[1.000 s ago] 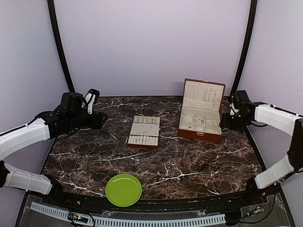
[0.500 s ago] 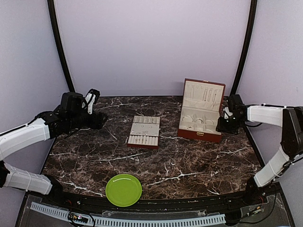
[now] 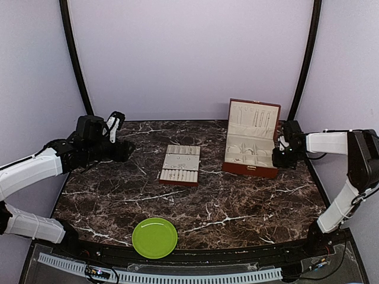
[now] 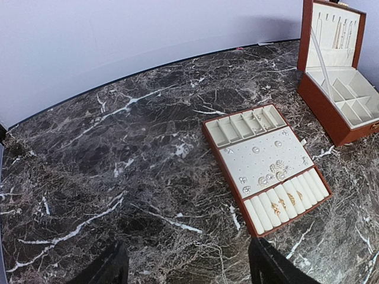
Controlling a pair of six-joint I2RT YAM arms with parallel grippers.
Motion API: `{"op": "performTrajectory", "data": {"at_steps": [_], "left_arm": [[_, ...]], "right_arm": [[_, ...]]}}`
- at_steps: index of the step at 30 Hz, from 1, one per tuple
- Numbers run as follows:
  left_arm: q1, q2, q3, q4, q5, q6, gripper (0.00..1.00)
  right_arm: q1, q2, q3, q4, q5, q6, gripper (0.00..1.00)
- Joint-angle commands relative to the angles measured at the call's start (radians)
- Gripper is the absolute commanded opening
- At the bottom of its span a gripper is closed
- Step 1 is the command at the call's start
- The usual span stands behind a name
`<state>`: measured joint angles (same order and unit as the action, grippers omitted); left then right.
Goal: Organize the mixed jewelry
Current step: Move the jewelry box to the center of the board.
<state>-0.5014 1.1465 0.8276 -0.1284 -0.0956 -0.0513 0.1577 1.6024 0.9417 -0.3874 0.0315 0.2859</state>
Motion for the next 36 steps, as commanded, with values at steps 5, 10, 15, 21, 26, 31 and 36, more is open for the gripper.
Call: {"op": "performTrajectory", "data": {"at_steps": [5, 10, 15, 21, 26, 31, 36], "left_arm": [[0.001, -0.005, 0.007, 0.019, 0.015, 0.002, 0.73], [0.001, 0.005, 0.005, 0.025, 0.032, -0.005, 0.73], [0.002, 0.015, 0.007, 0.027, 0.052, -0.014, 0.73], [0.001, 0.007, 0.004, 0.036, 0.08, -0.026, 0.73], [0.001, 0.004, 0.002, 0.039, 0.084, -0.029, 0.73], [0.001, -0.002, -0.001, 0.04, 0.082, -0.029, 0.73], [0.002, -0.019, -0.003, 0.037, 0.069, -0.026, 0.72]], "right_arm": [[0.039, -0.127, -0.087, 0.023, -0.046, -0.064, 0.0], [0.081, -0.206, -0.137, -0.013, -0.036, -0.011, 0.0], [0.134, -0.292, -0.199, -0.028, -0.035, 0.069, 0.0], [0.207, -0.345, -0.257, -0.036, -0.035, 0.166, 0.0], [0.289, -0.37, -0.276, -0.056, 0.02, 0.227, 0.0], [0.372, -0.405, -0.305, -0.064, 0.061, 0.278, 0.0], [0.461, -0.443, -0.323, -0.078, 0.094, 0.368, 0.0]]}}
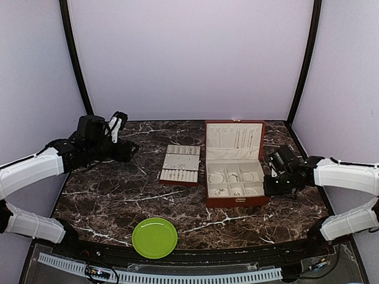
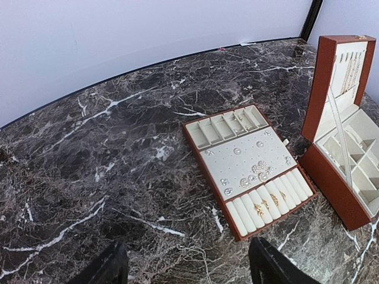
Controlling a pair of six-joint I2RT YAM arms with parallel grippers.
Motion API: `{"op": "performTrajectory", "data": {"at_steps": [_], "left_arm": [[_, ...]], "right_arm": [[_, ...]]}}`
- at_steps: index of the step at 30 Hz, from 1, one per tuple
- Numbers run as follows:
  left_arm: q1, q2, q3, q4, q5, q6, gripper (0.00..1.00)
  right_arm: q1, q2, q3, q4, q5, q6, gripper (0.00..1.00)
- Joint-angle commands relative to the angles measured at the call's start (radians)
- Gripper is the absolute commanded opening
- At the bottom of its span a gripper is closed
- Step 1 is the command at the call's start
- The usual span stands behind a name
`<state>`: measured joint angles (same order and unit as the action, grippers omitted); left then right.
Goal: Organize the mixed jewelry
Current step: Move the jewelry box to the center of the board.
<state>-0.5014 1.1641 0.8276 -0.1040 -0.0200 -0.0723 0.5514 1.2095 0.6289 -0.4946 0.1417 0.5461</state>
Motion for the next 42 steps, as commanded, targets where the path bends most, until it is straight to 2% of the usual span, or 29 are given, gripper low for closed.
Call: {"op": "performTrajectory", "data": {"at_steps": [1, 6, 10, 15, 18, 21, 27, 30, 37, 39, 42], "left_arm": [[0.001, -0.039, -0.005, 0.013, -0.009, -0.004, 0.73], [0.001, -0.033, -0.005, 0.013, -0.002, -0.01, 0.72], [0.002, -0.008, -0.003, 0.018, 0.017, -0.027, 0.72], [0.002, 0.008, -0.008, 0.031, 0.066, -0.049, 0.73], [0.001, 0.012, -0.008, 0.03, 0.071, -0.051, 0.73], [0.001, 0.012, -0.01, 0.027, 0.061, -0.051, 0.73], [0.001, 0.016, -0.012, 0.02, 0.032, -0.043, 0.73], [0.001, 0.018, -0.022, 0.03, 0.002, -0.042, 0.73], [0.001, 0.046, -0.039, 0.015, -0.039, -0.073, 0.72], [0.001, 0.038, -0.057, -0.014, -0.051, -0.131, 0.71], [0.001, -0.016, -0.165, 0.002, -0.06, -0.304, 0.67]], "right_arm": [[0.087, -0.06, -0.013, 0.029, -0.007, 0.126, 0.0], [0.176, -0.074, -0.037, 0.083, 0.034, 0.218, 0.0], [0.25, -0.017, -0.033, 0.127, 0.061, 0.272, 0.0], [0.326, 0.057, 0.018, 0.101, 0.126, 0.325, 0.01], [0.342, 0.067, 0.025, 0.105, 0.139, 0.357, 0.05], [0.345, 0.052, 0.024, 0.119, 0.141, 0.375, 0.14], [0.344, -0.004, 0.059, 0.081, 0.198, 0.371, 0.43], [0.344, -0.031, 0.109, 0.017, 0.252, 0.345, 0.54], [0.34, -0.139, 0.121, -0.033, 0.321, 0.294, 0.7], [0.329, -0.166, 0.126, -0.037, 0.329, 0.268, 0.73], [0.287, -0.181, 0.133, -0.038, 0.319, 0.212, 0.76]]}}
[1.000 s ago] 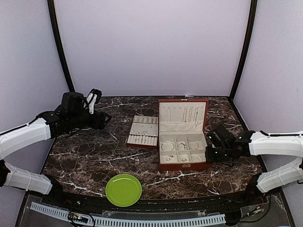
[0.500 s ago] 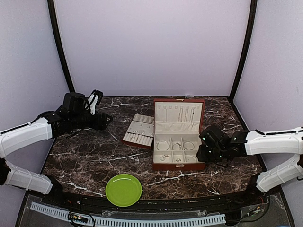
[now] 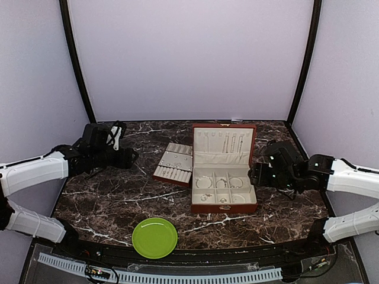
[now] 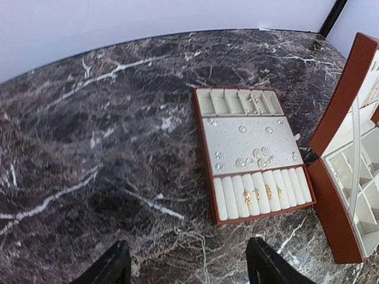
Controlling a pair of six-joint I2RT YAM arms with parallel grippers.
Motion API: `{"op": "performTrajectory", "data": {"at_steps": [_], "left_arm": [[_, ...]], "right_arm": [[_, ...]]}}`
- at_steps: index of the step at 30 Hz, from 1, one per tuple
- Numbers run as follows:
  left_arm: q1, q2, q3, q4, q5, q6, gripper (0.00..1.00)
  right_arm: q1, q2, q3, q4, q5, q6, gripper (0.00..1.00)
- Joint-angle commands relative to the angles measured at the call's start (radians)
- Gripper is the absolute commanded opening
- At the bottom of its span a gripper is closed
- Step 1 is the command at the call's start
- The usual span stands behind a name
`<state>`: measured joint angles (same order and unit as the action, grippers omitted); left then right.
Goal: Organize the mixed jewelry
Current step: Move the jewelry box to the center of the board.
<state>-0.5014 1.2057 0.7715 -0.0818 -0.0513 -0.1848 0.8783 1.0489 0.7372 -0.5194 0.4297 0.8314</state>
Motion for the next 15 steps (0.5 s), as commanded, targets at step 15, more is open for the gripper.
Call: {"op": "performTrajectory", "data": {"at_steps": [15], "left_arm": [[-0.007, -0.179, -0.284, -0.19, 0.039, -0.356, 0.58]], "right_arm": [[-0.161, -0.041, -0.014, 0.053, -0.065, -0.199, 0.79]]}}
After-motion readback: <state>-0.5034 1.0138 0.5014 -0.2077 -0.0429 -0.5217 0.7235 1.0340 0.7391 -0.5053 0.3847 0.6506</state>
